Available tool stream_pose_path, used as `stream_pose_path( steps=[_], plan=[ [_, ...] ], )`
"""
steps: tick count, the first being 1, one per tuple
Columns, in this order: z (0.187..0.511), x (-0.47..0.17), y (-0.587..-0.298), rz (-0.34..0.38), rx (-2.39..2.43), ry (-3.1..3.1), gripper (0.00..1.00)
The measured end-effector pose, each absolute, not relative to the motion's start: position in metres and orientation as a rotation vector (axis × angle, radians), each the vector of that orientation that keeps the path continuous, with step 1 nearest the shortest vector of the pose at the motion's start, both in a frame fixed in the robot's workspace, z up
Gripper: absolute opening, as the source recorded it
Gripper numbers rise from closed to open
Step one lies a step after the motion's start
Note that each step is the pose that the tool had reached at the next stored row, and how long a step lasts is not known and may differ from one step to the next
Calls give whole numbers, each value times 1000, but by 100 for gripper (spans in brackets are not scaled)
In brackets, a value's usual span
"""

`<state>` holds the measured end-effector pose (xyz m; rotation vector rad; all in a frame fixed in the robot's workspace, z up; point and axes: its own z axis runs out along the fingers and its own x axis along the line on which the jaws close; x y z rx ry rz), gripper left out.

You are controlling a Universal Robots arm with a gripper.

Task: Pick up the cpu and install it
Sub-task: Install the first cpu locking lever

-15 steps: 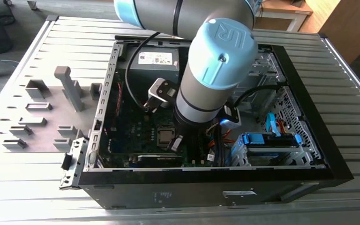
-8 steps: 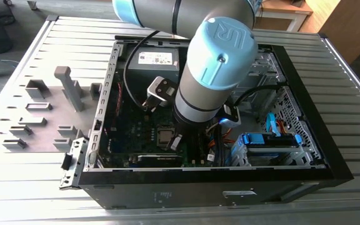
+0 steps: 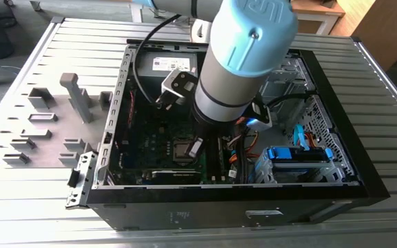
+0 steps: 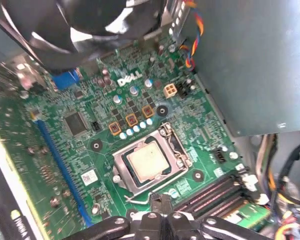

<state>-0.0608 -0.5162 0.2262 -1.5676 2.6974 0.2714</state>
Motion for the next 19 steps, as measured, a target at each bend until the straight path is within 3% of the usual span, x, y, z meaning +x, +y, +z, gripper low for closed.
stream_pose_path(
  steps=[7,19],
  plan=[
    [253,-61,-516,272,-1567,2697,11],
    [254,-83,-505,271,-1564,2699,11]
  ],
)
